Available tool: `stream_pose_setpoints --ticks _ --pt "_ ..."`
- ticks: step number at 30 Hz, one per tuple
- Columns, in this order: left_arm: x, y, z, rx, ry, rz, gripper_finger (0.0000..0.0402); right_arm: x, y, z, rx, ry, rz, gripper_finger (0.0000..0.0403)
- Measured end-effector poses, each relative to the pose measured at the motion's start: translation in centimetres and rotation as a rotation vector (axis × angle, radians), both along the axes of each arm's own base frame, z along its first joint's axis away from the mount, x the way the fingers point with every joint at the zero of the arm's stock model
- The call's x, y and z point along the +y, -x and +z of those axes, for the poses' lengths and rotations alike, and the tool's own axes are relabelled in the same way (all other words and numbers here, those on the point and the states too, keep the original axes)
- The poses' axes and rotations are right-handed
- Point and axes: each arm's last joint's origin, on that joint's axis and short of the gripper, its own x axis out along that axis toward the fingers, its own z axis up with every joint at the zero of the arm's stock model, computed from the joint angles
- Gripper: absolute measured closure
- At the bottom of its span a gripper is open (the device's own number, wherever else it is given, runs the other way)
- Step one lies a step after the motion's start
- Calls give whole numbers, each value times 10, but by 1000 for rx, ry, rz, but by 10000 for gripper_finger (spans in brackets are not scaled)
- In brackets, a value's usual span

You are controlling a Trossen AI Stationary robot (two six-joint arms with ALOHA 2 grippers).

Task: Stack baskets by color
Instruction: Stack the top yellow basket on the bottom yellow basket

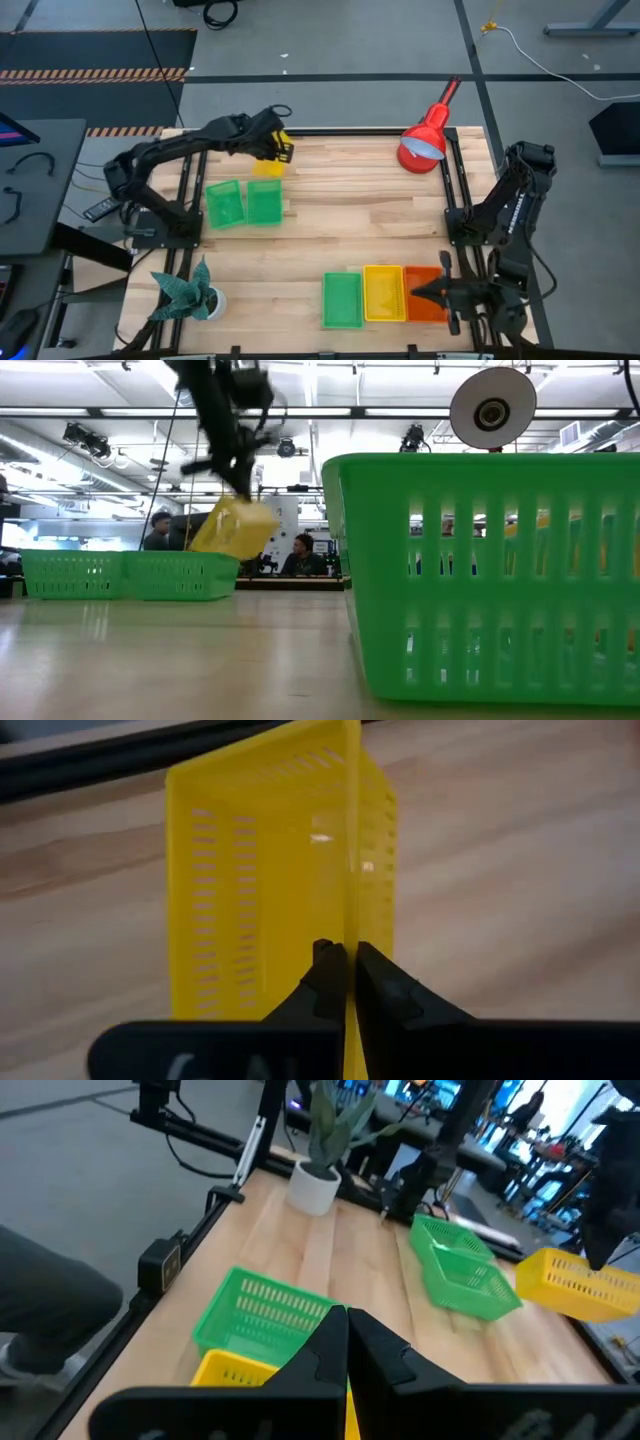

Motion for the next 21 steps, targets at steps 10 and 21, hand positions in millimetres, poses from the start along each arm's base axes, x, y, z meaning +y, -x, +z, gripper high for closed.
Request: stream_pose_setpoints --ticks 10,21 --pt "-112 -61 85 -265 -61 -220 391 6 14 1 -28 -9 28 396" --pt "-269 -152 89 -458 30 -335 391 13 46 4 -130 -116 12 399"
